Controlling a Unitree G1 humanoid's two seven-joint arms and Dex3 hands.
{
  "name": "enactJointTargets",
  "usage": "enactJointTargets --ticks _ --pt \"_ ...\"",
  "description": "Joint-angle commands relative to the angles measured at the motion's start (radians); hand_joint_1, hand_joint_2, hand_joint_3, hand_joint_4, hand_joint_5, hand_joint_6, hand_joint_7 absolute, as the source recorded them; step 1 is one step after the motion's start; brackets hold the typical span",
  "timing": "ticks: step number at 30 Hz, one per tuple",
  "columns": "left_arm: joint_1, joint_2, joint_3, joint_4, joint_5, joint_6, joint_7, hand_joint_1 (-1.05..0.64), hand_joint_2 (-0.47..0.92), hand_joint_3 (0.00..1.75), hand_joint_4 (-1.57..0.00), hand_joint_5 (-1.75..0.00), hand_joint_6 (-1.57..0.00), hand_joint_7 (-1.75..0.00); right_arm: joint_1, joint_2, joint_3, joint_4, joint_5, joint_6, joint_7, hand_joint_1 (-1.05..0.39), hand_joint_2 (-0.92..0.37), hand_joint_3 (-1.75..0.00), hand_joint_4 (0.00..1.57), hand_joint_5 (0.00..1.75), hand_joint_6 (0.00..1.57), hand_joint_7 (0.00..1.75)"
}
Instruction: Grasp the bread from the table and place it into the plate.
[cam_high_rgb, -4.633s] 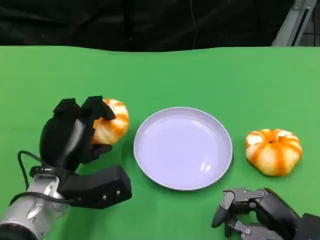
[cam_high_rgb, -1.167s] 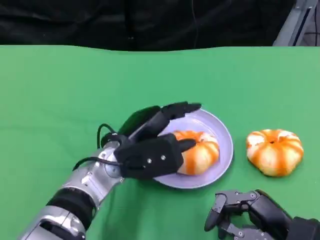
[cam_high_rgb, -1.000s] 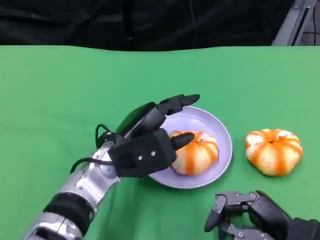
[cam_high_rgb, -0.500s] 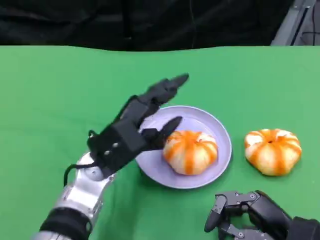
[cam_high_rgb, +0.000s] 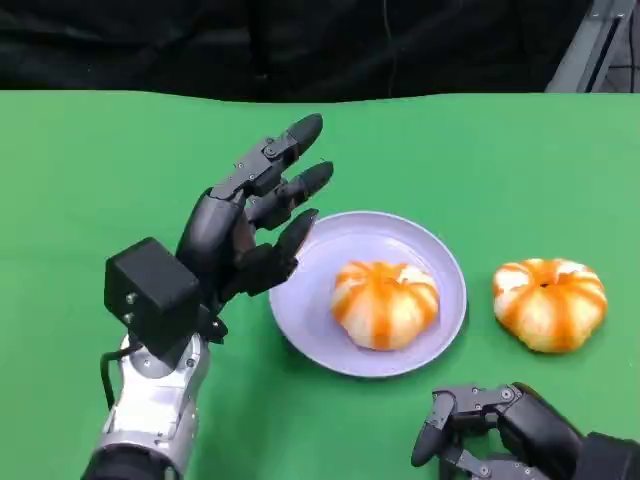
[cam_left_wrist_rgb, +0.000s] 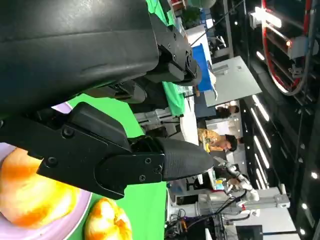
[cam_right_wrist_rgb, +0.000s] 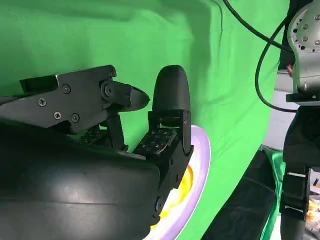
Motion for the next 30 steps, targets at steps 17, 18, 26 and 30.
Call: enactJointTargets --ticks 17,18,26,30 --pt "0.159 -0.033 0.195 -0.113 -0.288 0.055 -0.179 -0.69 0.92 0.37 -0.76 -0.06 -0.5 -0.03 0.008 -0.018 -0.004 0.002 0.015 0.013 0.006 -0.04 -0.92 -0.46 0.73 1.5 0.81 1.06" --pt "0.164 -0.035 0.2 -0.119 -0.291 0.056 -0.18 -0.68 0.92 0.36 -0.77 -0.06 -0.51 -0.03 0.008 -0.019 -0.004 0.001 0.015 0.015 0.007 -0.04 -0.92 -0.46 0.73 1.5 0.81 1.06" --pt "0.194 -0.041 0.213 -0.154 -0.312 0.082 -0.205 -0.67 0.92 0.32 -0.81 -0.05 -0.53 -0.02 -0.001 -0.014 -0.006 0.032 0.022 -0.02 0.006 -0.04 -0.92 -0.44 0.73 1.5 0.82 1.05" --pt "0.255 -0.044 0.218 -0.162 -0.306 0.071 -0.209 -0.68 0.92 0.28 -0.86 -0.05 -0.57 -0.02 0.005 -0.021 -0.006 0.014 0.023 -0.004 0.011 -0.04 -0.92 -0.45 0.72 1.49 0.82 1.04"
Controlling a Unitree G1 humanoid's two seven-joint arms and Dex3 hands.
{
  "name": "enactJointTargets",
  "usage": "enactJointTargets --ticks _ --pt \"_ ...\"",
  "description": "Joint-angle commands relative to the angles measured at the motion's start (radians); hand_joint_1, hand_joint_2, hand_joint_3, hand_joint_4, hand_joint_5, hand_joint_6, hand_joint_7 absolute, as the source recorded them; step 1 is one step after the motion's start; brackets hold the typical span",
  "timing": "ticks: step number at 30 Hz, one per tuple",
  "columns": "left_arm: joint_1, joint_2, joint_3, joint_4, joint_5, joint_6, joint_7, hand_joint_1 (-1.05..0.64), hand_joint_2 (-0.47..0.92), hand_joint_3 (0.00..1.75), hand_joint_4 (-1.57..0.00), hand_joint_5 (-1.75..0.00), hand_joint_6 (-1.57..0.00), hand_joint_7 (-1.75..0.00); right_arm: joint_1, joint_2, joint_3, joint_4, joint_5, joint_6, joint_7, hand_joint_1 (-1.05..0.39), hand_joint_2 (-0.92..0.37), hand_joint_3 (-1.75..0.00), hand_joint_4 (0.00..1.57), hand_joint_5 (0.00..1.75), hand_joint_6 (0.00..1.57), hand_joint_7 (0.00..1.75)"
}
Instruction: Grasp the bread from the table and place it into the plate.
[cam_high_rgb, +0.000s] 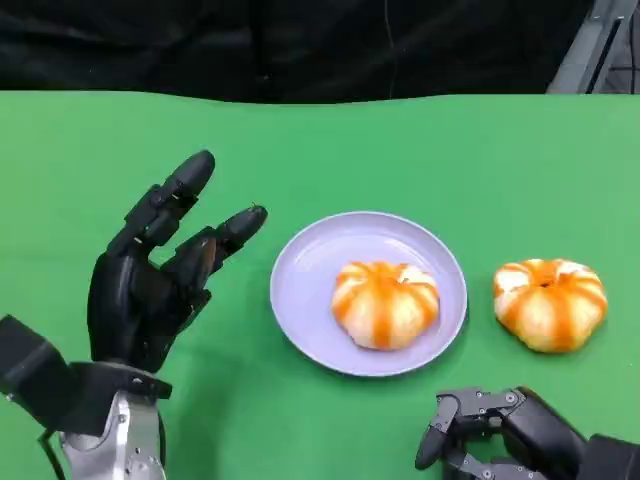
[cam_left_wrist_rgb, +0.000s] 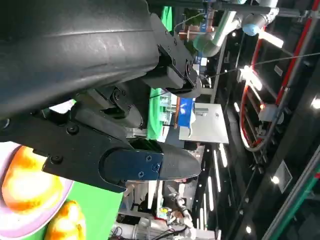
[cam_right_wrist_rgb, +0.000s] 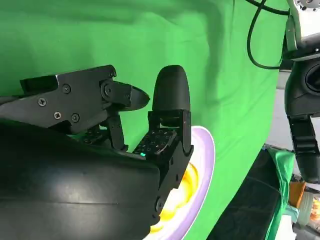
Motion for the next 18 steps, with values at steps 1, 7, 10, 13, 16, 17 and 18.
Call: enactJointTargets --ticks 1,7,10,13,16,17,18 --pt "0.069 0.005 0.012 -0.015 0.001 -0.011 -0.013 -0.67 0.92 0.28 -0.86 -0.05 -0.57 -0.02 0.005 -0.021 -0.004 -0.017 0.009 0.005 0.008 -0.04 -0.92 -0.45 0.72 1.49 0.81 1.04" --pt "0.106 -0.002 0.012 -0.01 -0.003 -0.024 -0.038 -0.66 0.92 0.27 -0.89 -0.05 -0.57 -0.02 0.009 -0.022 -0.004 -0.025 0.01 0.014 0.009 -0.04 -0.92 -0.46 0.72 1.5 0.82 1.05" --pt "0.123 -0.001 0.017 0.005 -0.008 -0.033 -0.061 -0.65 0.92 0.28 -0.88 -0.04 -0.58 -0.01 0.008 -0.021 -0.004 -0.026 0.01 0.015 0.009 -0.04 -0.92 -0.46 0.72 1.5 0.82 1.04" --pt "0.139 0.003 0.027 0.018 -0.017 -0.038 -0.087 -0.66 0.92 0.28 -0.88 -0.03 -0.57 -0.01 0.007 -0.022 -0.004 -0.028 0.007 0.015 0.007 -0.05 -0.92 -0.45 0.72 1.5 0.82 1.04" --pt "0.149 0.007 0.038 0.027 -0.025 -0.042 -0.113 -0.66 0.92 0.28 -0.87 -0.02 -0.58 -0.01 0.006 -0.022 -0.004 -0.026 0.007 0.015 0.006 -0.04 -0.92 -0.45 0.72 1.5 0.82 1.04" --pt "0.151 0.006 0.042 0.031 -0.027 -0.043 -0.12 -0.66 0.92 0.28 -0.88 -0.02 -0.58 -0.01 0.005 -0.022 -0.005 -0.024 0.006 0.011 0.005 -0.04 -0.92 -0.45 0.72 1.5 0.82 1.04" --pt "0.152 0.005 0.046 0.033 -0.029 -0.043 -0.125 -0.66 0.92 0.28 -0.88 -0.02 -0.58 -0.01 0.004 -0.023 -0.005 -0.022 0.005 0.009 0.004 -0.04 -0.92 -0.45 0.71 1.5 0.82 1.04"
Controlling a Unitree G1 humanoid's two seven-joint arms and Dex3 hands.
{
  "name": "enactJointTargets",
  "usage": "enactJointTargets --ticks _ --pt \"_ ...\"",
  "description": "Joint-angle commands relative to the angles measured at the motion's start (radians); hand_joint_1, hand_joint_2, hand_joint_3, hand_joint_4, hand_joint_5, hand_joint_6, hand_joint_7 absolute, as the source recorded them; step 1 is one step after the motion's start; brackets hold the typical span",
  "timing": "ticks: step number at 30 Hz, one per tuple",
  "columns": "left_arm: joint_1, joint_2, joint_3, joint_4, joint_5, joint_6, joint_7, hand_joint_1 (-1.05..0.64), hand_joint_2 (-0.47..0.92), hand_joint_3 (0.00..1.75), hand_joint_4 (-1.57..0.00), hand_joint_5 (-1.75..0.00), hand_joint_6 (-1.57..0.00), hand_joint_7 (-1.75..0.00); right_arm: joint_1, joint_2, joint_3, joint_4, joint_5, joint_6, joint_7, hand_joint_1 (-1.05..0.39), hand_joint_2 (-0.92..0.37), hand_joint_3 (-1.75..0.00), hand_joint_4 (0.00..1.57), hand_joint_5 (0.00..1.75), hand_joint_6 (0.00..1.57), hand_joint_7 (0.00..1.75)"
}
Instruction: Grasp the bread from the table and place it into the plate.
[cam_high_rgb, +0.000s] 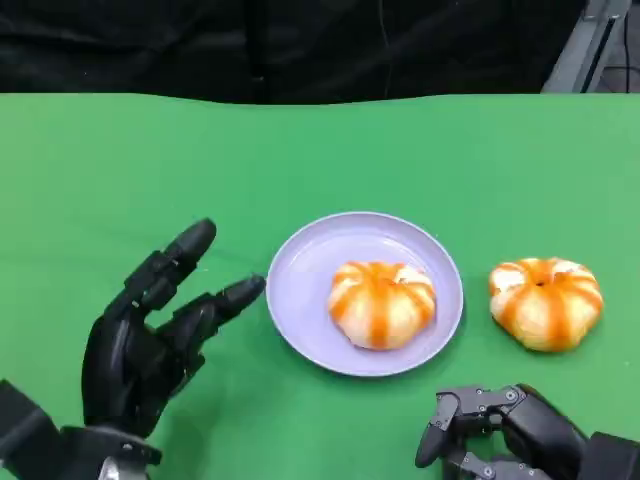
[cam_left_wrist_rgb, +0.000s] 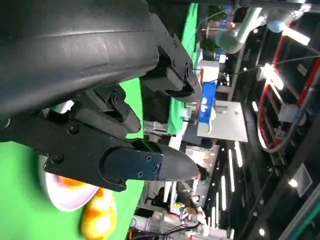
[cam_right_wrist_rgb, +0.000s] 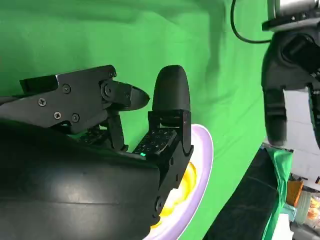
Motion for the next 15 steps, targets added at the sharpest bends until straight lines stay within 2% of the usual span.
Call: enactJointTargets --ticks 1,15 --pt "0.018 0.014 0.024 0.016 -0.023 -0.019 -0.033 -0.66 0.92 0.28 -0.88 -0.02 -0.59 -0.01 0.004 -0.019 -0.005 -0.004 0.003 0.003 -0.001 -0.04 -0.92 -0.45 0.71 1.5 0.82 1.05" --pt "0.062 0.035 0.05 0.162 -0.02 -0.117 -0.166 -0.71 0.92 0.25 -0.91 -0.02 -0.62 -0.02 0.007 -0.023 -0.007 -0.007 0.011 0.002 0.006 -0.03 -0.92 -0.46 0.71 1.51 0.81 1.06"
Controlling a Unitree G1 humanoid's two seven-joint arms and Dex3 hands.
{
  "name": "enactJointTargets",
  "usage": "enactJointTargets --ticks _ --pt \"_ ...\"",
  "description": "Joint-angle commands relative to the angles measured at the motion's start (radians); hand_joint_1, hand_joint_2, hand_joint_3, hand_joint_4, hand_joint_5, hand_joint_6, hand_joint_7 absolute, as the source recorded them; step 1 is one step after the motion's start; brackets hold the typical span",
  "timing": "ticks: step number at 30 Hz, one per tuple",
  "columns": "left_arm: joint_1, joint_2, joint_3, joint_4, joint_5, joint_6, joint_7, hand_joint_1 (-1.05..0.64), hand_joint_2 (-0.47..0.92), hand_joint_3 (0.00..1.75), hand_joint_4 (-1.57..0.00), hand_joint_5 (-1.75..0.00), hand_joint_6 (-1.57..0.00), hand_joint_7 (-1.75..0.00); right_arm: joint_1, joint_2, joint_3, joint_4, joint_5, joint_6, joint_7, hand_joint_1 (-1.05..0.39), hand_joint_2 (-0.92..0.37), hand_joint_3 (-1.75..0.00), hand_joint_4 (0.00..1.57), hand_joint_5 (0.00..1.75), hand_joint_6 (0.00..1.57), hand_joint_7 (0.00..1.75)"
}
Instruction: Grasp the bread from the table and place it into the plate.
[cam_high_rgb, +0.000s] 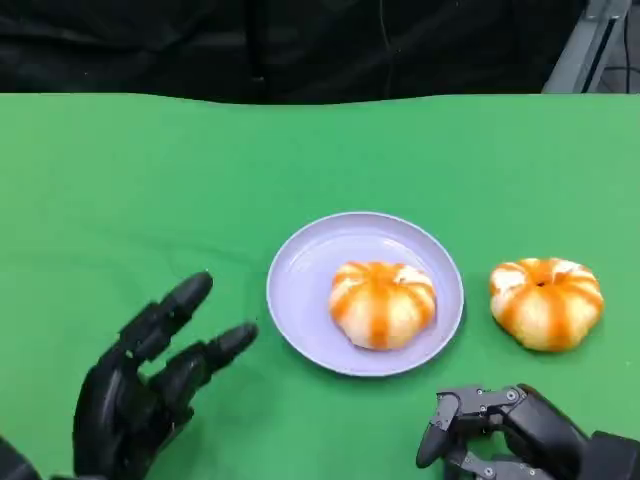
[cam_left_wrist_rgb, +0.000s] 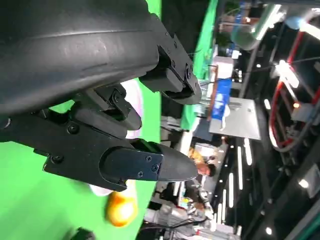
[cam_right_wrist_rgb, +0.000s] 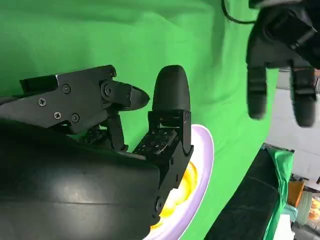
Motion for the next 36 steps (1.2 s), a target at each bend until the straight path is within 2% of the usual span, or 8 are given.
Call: enactJointTargets --ticks 1,9,18,28,31,32,35,36 --pt "-0.001 0.032 0.014 0.055 0.008 -0.056 -0.039 -0.72 0.92 0.25 -0.91 -0.02 -0.62 -0.02 0.006 -0.019 -0.006 -0.004 0.009 -0.003 0.004 -0.03 -0.92 -0.46 0.71 1.51 0.81 1.06" --pt "-0.003 0.063 0.002 0.119 0.076 -0.111 -0.029 -0.7 0.92 0.22 -0.93 -0.02 -0.66 -0.02 0.01 -0.021 -0.006 -0.014 0.011 0.0 0.005 -0.04 -0.92 -0.46 0.71 1.51 0.81 1.06" --pt "-0.029 0.142 -0.039 0.181 0.225 -0.188 0.048 -0.2 0.92 0.07 -0.87 -0.01 -0.66 -0.01 0.01 -0.023 -0.007 -0.013 0.011 -0.005 0.005 -0.05 -0.92 -0.45 0.72 1.51 0.81 1.06" --pt "-0.037 0.164 -0.087 0.202 0.331 -0.305 0.157 0.03 0.92 0.32 -1.0 -0.05 -0.85 -0.06 0.01 -0.019 -0.007 -0.017 0.02 0.007 0.009 -0.04 -0.92 -0.45 0.71 1.51 0.81 1.05" --pt "-0.049 0.163 -0.095 0.216 0.322 -0.333 0.152 0.05 0.92 0.38 -1.05 -0.07 -0.99 -0.1 0.009 -0.021 -0.006 -0.018 0.018 0.008 0.007 -0.04 -0.92 -0.45 0.71 1.51 0.81 1.05" --pt "-0.053 0.165 -0.098 0.225 0.326 -0.347 0.156 0.04 0.92 0.4 -1.11 -0.1 -1.09 -0.15 0.007 -0.021 -0.006 -0.014 0.019 0.003 0.007 -0.04 -0.92 -0.45 0.71 1.51 0.81 1.05" --pt "-0.059 0.166 -0.106 0.237 0.322 -0.364 0.152 0.05 0.91 0.46 -0.92 -0.73 -1.18 -0.31 0.005 -0.022 -0.006 -0.011 0.021 -0.002 0.008 -0.04 -0.92 -0.45 0.71 1.52 0.81 1.05" --pt "-0.058 0.165 -0.108 0.235 0.315 -0.363 0.144 0.05 0.87 0.57 -0.86 -1.01 -1.08 -0.67 0.006 -0.021 -0.006 -0.012 0.021 -0.001 0.007 -0.04 -0.92 -0.46 0.71 1.52 0.81 1.05"
